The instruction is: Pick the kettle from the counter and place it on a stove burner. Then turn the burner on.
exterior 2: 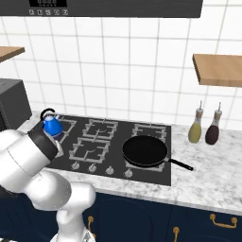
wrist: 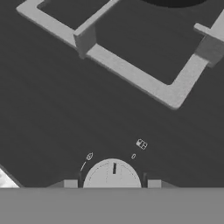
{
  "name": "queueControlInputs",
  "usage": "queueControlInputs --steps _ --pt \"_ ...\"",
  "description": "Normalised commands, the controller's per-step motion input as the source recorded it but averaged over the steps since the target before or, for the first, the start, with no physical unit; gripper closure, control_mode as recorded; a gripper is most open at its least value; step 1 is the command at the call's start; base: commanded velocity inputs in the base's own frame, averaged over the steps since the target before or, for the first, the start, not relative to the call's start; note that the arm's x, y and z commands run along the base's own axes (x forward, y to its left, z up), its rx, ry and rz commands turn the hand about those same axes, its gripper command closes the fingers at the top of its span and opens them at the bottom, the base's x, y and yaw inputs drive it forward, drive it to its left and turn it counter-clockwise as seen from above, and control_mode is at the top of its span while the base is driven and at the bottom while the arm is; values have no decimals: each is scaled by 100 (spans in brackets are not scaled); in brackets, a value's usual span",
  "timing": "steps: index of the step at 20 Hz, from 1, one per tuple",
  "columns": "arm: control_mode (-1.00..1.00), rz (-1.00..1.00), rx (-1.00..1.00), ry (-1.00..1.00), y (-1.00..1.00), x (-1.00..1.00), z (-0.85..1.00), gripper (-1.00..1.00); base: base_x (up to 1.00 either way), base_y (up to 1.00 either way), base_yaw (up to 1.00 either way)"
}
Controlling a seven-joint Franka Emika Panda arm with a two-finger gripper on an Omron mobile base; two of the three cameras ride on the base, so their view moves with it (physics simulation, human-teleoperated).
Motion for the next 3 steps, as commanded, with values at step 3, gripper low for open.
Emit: queueControlInputs --steps 3 --pt "-100 0 0 -2 0 0 43 -100 0 0 0"
